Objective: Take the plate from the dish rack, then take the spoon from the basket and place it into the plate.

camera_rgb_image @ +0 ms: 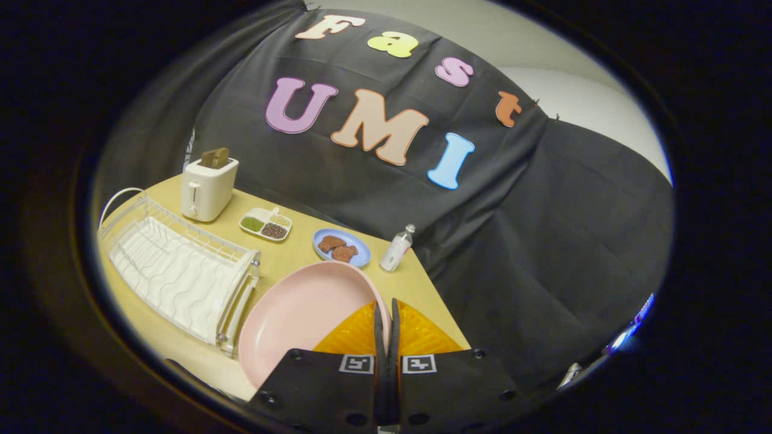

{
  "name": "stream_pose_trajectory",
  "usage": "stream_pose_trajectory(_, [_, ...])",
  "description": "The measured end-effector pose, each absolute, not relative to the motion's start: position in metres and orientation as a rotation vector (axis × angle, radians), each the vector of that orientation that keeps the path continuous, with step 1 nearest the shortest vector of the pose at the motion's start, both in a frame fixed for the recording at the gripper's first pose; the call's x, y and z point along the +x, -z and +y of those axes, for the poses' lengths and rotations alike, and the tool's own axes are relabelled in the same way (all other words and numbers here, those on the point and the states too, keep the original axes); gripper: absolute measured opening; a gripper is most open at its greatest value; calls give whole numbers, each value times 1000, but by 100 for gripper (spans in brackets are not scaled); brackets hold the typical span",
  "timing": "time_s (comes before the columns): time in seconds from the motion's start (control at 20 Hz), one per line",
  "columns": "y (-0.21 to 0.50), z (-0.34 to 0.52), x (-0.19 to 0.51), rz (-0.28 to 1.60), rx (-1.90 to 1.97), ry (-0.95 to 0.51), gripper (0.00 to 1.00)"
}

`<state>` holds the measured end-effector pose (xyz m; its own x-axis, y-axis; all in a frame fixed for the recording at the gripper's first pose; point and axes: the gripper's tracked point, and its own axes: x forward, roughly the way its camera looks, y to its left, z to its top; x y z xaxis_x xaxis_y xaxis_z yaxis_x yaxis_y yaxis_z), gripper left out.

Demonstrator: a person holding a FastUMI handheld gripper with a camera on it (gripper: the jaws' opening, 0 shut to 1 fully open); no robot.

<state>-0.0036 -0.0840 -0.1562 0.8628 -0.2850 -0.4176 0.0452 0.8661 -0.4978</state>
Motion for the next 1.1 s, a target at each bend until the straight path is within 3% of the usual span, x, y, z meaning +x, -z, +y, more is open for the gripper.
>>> stream_pose_trajectory(1.1, [285, -140, -51, 673, -144, 124, 4])
